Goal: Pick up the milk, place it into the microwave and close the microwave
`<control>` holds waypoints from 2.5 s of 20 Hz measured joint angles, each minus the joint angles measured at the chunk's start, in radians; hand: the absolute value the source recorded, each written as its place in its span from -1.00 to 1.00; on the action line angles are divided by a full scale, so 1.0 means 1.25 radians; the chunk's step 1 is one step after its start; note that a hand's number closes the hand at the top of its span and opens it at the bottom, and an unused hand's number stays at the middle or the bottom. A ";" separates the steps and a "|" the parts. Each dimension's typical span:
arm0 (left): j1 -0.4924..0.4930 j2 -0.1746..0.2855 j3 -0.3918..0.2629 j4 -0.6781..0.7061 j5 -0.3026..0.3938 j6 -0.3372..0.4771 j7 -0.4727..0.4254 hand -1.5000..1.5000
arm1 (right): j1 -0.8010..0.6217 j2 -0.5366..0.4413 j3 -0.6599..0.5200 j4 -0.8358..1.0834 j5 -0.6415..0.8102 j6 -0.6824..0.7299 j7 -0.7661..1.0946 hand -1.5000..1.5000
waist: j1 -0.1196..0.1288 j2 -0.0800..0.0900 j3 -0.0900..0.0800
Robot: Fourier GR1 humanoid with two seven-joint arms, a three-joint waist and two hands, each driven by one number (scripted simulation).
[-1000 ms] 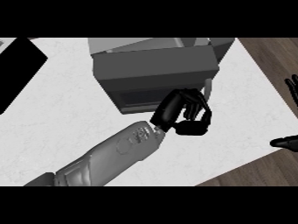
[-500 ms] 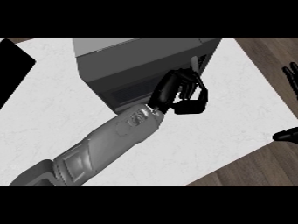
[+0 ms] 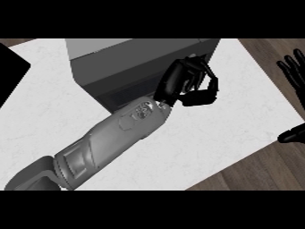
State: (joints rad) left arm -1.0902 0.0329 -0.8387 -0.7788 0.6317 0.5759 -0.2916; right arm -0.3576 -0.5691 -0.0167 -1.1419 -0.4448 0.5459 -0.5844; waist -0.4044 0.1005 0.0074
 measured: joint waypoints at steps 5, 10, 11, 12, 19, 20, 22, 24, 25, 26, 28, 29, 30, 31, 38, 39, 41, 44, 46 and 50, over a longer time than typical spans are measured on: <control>0.000 0.002 -0.006 0.000 0.011 0.021 -0.006 1.00 | -0.023 -0.022 0.036 -0.048 0.005 0.035 0.027 1.00 | -0.006 0.000 0.001; -0.002 0.003 -0.010 0.004 0.026 0.033 -0.005 1.00 | -0.044 -0.037 0.084 -0.121 0.008 0.071 0.054 1.00 | -0.009 -0.004 0.001; -0.001 0.004 -0.011 0.004 0.028 0.037 -0.007 1.00 | -0.047 -0.038 0.092 -0.133 0.007 0.075 0.060 1.00 | -0.011 -0.004 0.001; 0.001 0.006 -0.011 0.002 0.030 0.042 -0.008 1.00 | -0.048 -0.038 0.099 -0.145 0.005 0.078 0.064 1.00 | -0.014 -0.004 0.001; 0.010 0.015 -0.012 -0.003 0.046 0.070 -0.014 1.00 | -0.050 -0.044 0.139 -0.224 -0.012 0.094 0.096 1.00 | -0.030 -0.009 0.001; 0.012 0.017 -0.011 -0.004 0.048 0.076 -0.016 1.00 | -0.048 -0.045 0.143 -0.234 -0.015 0.095 0.100 1.00 | -0.034 -0.009 0.001; 0.015 0.019 -0.011 -0.007 0.051 0.086 -0.017 1.00 | -0.046 -0.044 0.151 -0.252 -0.022 0.097 0.106 1.00 | -0.038 -0.010 0.001; 0.019 0.023 -0.011 -0.010 0.054 0.096 -0.021 1.00 | -0.044 -0.045 0.158 -0.271 -0.028 0.099 0.112 1.00 | -0.044 -0.010 0.001; 0.020 0.024 -0.010 -0.012 0.055 0.101 -0.022 1.00 | -0.042 -0.045 0.162 -0.279 -0.031 0.101 0.115 1.00 | -0.045 -0.010 0.001; 0.021 0.024 -0.010 -0.013 0.057 0.105 -0.023 1.00 | -0.041 -0.046 0.165 -0.287 -0.034 0.102 0.119 1.00 | -0.047 -0.010 0.001; 0.023 0.027 -0.010 -0.017 0.059 0.114 -0.026 1.00 | -0.037 -0.045 0.172 -0.301 -0.040 0.103 0.124 1.00 | -0.050 -0.010 0.001; 0.024 0.028 -0.010 -0.018 0.060 0.119 -0.026 1.00 | -0.035 -0.046 0.175 -0.308 -0.043 0.104 0.126 1.00 | -0.053 -0.010 0.001; 0.025 0.029 -0.010 -0.020 0.061 0.122 -0.029 1.00 | -0.034 -0.045 0.177 -0.315 -0.046 0.105 0.129 1.00 | -0.054 -0.010 0.001; 0.026 0.029 -0.010 -0.021 0.062 0.125 -0.031 1.00 | -0.033 -0.045 0.179 -0.322 -0.048 0.105 0.130 1.00 | -0.055 -0.009 0.001; 0.020 0.008 0.009 -0.014 0.080 0.158 -0.021 1.00 | -0.011 -0.061 0.212 -0.366 -0.058 0.123 0.162 1.00 | -0.047 -0.008 0.000; 0.021 0.005 0.019 -0.023 0.095 0.153 -0.011 1.00 | -0.005 -0.063 0.225 -0.372 -0.057 0.129 0.171 1.00 | -0.043 -0.005 -0.001; 0.031 -0.008 0.055 -0.044 0.139 0.144 0.001 1.00 | 0.007 -0.062 0.244 -0.384 -0.060 0.135 0.182 1.00 | -0.035 0.003 -0.005; 0.046 -0.028 0.101 -0.061 0.200 0.117 0.009 1.00 | 0.032 -0.057 0.269 -0.402 -0.071 0.141 0.194 1.00 | -0.023 0.008 -0.008; 0.049 -0.028 0.107 -0.069 0.231 0.086 0.012 1.00 | 0.049 -0.053 0.281 -0.416 -0.076 0.141 0.199 1.00 | -0.016 0.007 -0.007; 0.053 -0.028 0.109 -0.076 0.283 0.016 0.011 1.00 | 0.082 -0.039 0.300 -0.445 -0.081 0.132 0.201 1.00 | 0.000 0.005 -0.006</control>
State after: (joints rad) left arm -1.0243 -0.0019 -0.7028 -0.8743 0.9856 0.5955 -0.2773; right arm -0.2557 -0.6183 0.3580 -1.6987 -0.5467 0.7103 -0.3329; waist -0.4040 0.1068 0.0004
